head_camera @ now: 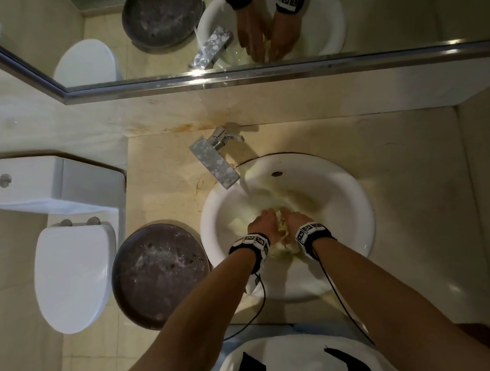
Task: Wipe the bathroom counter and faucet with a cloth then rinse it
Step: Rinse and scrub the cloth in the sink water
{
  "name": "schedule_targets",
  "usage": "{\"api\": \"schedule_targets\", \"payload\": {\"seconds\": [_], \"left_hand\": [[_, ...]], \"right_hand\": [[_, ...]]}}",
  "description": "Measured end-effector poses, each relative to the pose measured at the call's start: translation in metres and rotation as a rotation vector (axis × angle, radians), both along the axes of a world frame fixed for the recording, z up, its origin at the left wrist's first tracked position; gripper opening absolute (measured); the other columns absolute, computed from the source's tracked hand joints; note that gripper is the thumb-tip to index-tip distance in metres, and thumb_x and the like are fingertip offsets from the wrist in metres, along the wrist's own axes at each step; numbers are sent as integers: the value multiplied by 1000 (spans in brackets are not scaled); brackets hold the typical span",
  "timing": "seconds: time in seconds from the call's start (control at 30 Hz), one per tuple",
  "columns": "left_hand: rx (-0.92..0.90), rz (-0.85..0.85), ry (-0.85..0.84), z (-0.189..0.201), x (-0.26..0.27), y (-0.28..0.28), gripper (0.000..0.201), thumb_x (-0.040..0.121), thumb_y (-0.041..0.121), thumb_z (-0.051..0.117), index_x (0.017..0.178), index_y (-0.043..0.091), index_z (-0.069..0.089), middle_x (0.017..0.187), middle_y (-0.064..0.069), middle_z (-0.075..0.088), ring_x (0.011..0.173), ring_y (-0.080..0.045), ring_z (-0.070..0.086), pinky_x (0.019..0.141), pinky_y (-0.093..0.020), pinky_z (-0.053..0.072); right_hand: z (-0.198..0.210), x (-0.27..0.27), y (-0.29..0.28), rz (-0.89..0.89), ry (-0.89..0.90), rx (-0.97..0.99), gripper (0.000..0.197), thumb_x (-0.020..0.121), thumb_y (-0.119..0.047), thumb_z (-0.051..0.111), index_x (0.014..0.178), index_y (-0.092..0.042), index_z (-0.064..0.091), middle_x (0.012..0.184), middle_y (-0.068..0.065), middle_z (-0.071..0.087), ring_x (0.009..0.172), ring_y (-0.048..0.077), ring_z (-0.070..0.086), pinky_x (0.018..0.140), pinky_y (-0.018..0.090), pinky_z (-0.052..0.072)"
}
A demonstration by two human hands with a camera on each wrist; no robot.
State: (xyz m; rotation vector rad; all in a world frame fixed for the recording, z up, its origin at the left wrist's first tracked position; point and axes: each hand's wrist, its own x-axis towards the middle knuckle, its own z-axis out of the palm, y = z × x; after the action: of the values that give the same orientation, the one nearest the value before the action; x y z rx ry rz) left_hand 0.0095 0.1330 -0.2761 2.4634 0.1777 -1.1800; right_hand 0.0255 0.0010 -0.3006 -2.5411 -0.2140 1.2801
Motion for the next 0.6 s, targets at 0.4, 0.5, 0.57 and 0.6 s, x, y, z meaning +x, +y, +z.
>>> {"api": "schedule_targets", "payload": {"seconds": [0.4, 0.5, 0.57, 0.6], "left_hand": [[260, -232, -49, -3, -10, 14, 45, 93, 8, 49, 136, 18, 41, 118, -10, 64, 104, -29, 65, 81, -36, 49], [301, -194, -73, -1, -1, 22, 55, 95, 9, 48, 147, 14, 32, 132, -12, 56, 114, -30, 62, 89, -38, 50], [346, -160, -138, 3, 2, 22, 59, 94, 9, 50, 148, 9, 28, 138, -14, 48, 119, -30, 57, 91, -39, 51], [360, -169, -189, 4, 3, 21, 63, 93, 11, 52, 150, 6, 25, 140, -15, 43, 122, -31, 52, 93, -40, 49]], "right_hand": [[16, 21, -8, 153, 124, -128, 51, 78, -31, 83, 123, -17, 63, 118, 6, 66, 109, 29, 65, 90, 38, 53], [32, 33, -9, 148, -71, -189, 35, 91, -17, 67, 125, -10, 59, 119, 10, 65, 106, 31, 66, 88, 36, 53], [31, 34, -6, 107, -228, -189, 40, 88, -11, 66, 127, -12, 56, 111, 10, 69, 97, 30, 69, 79, 34, 55], [34, 31, -3, 105, -301, -162, 44, 87, -7, 65, 129, -12, 54, 111, 10, 68, 98, 30, 68, 78, 35, 56]]}}
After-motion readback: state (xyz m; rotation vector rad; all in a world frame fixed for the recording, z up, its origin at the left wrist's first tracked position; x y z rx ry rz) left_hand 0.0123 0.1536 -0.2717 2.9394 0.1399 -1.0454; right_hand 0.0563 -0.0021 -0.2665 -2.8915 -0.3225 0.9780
